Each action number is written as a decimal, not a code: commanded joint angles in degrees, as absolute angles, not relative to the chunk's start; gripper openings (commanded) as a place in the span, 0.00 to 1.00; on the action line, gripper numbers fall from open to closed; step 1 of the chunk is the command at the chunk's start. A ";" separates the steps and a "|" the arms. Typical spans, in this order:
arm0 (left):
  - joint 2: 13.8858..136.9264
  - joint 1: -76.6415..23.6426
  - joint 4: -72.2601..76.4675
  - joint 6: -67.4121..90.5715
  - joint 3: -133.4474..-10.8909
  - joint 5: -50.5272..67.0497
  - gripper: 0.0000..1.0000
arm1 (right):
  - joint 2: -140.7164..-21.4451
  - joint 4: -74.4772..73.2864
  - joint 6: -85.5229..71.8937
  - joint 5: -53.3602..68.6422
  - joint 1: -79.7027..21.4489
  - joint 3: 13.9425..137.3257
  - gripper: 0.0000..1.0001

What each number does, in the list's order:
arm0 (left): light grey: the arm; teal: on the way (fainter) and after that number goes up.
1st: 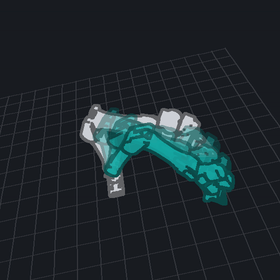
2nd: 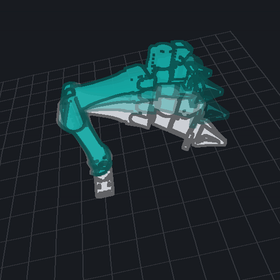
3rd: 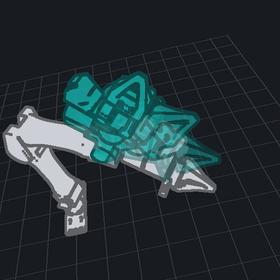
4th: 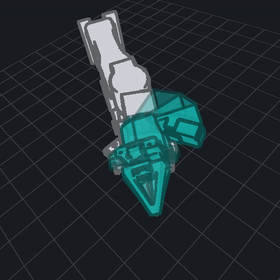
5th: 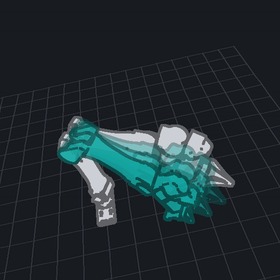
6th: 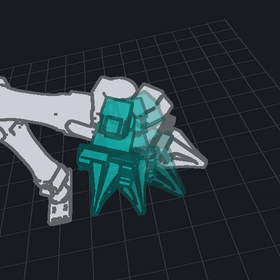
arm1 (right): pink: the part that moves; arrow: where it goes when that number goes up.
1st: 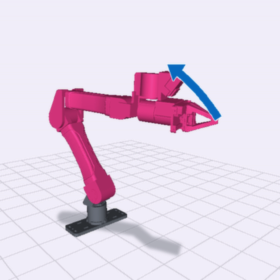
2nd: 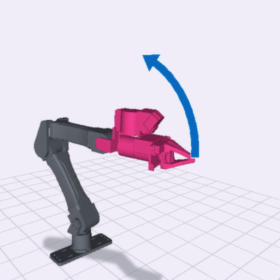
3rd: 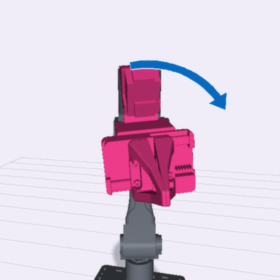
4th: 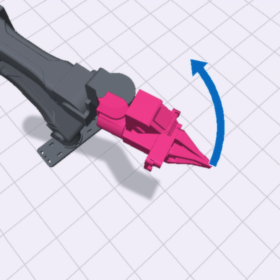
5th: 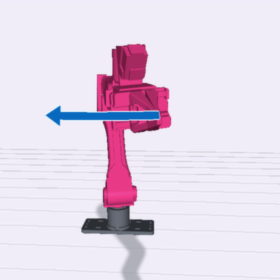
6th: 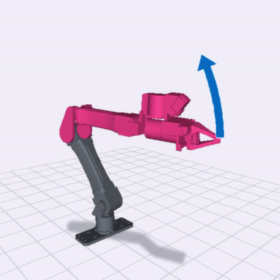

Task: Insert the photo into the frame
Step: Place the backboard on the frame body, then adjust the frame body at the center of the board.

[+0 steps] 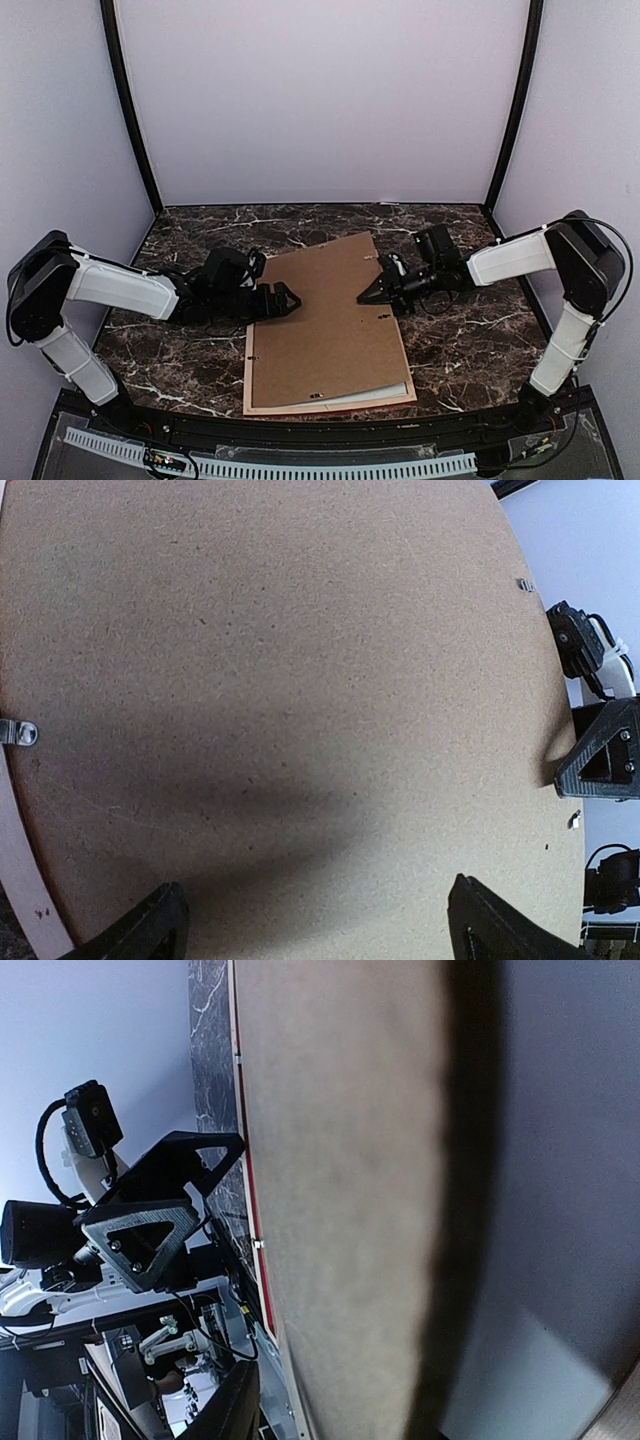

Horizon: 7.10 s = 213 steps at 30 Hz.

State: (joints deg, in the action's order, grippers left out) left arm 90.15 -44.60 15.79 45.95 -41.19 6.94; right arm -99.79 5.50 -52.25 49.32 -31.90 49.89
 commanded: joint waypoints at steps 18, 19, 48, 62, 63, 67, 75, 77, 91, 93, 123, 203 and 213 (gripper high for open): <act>91.47 -44.87 15.82 48.12 -37.31 5.73 0.92 | -101.01 3.14 -48.09 48.66 -32.68 52.55 0.45; 91.48 -44.88 15.69 48.18 -37.21 5.68 0.92 | -101.07 2.71 -47.88 48.53 -32.65 52.76 0.45; 91.36 -44.87 12.39 48.69 -35.40 3.63 0.92 | -100.66 -8.07 -41.22 42.96 -32.70 56.67 0.59; 91.68 -44.91 11.07 48.31 -35.43 2.94 0.92 | -99.70 -12.88 -38.30 39.20 -32.60 57.73 0.61; 91.63 -44.89 11.03 48.28 -35.42 2.91 0.92 | -99.65 -13.30 -38.00 38.82 -32.56 57.81 0.61; 91.59 -44.88 10.55 48.10 -35.57 2.66 0.92 | -99.32 -14.89 -37.03 37.44 -32.53 58.19 0.61; 91.58 -44.87 10.07 47.97 -35.73 2.40 0.92 | -98.89 -18.21 -34.89 34.20 -32.43 58.96 0.61; 91.59 -44.85 9.90 47.91 -35.77 2.38 0.92 | -98.70 -19.02 -34.23 33.29 -32.43 59.24 0.61; 91.62 -44.85 8.68 47.62 -36.63 1.97 0.92 | -97.60 -24.76 -30.66 26.77 -32.32 60.98 0.61; 91.57 -44.90 8.48 47.58 -36.65 1.81 0.92 | -97.37 -25.25 -30.38 25.83 -32.34 61.18 0.61; 77.87 -40.70 -5.71 37.74 -43.75 -2.95 0.99 | -100.55 -23.74 -25.80 15.92 -32.42 61.58 0.52; 93.12 -34.45 -12.20 25.81 -55.47 12.06 0.92 | -100.92 -17.17 -30.63 17.64 -33.90 57.67 0.26; 91.49 -34.41 -16.59 23.88 -57.39 8.29 0.92 | -103.32 -20.46 -28.82 12.91 -36.68 60.00 0.31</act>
